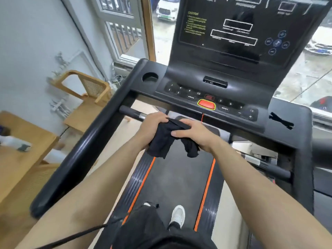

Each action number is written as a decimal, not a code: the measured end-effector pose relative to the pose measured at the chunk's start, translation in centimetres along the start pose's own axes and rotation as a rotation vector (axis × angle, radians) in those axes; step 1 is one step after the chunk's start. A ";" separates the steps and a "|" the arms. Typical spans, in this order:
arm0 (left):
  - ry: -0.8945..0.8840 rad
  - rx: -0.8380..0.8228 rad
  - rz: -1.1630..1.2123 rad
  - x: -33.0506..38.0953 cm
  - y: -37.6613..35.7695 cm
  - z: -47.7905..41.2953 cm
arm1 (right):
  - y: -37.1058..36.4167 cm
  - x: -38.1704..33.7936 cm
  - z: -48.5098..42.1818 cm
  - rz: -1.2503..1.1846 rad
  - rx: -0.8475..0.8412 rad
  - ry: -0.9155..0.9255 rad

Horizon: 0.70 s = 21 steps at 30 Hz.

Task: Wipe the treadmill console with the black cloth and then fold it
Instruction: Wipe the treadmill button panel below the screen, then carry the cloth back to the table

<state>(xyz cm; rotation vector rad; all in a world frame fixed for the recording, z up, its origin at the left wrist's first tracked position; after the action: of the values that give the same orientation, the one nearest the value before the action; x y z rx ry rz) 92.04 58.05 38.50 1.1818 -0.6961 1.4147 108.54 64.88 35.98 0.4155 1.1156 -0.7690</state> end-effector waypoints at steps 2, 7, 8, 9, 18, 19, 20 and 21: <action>0.113 0.052 0.103 -1.1 2.9 2.5 | -2.6 -0.7 -0.1 0.077 -0.111 -0.023; 0.100 0.057 0.096 -3.1 10.2 8.6 | -9.9 -1.3 -0.5 0.422 -0.388 -0.085; 0.067 0.052 0.057 -3.4 11.5 10.0 | -11.9 -1.4 -0.6 0.429 -0.442 -0.088; 0.040 0.058 0.004 -3.6 12.8 11.6 | -14.2 -1.7 -0.6 0.425 -0.492 -0.068; 0.171 0.267 -0.148 -11.9 24.6 28.1 | -36.4 -0.5 0.9 0.806 -0.777 0.154; 0.195 0.306 -0.157 -13.0 25.5 30.3 | -38.7 0.1 1.4 0.857 -0.824 0.172; 0.218 0.348 -0.177 -14.3 26.3 32.5 | -40.9 0.8 2.0 0.909 -0.863 0.183; 0.249 0.386 -0.190 -15.6 26.9 35.0 | -43.1 1.5 2.5 0.959 -0.902 0.194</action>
<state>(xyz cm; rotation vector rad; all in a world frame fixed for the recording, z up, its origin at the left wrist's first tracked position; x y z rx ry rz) 74.11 14.89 40.92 1.2966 -0.1339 1.5403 79.01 33.51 38.69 0.1980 1.1515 0.6280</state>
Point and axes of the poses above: each hand's wrist, its own z-axis away from the middle knuckle, its own y-axis out of the back of the hand, x = y × z, the point moved 2 cm from there along -z, towards the middle knuckle, and after that the axes turned 10 degrees about -z, right-handed, at the moved point
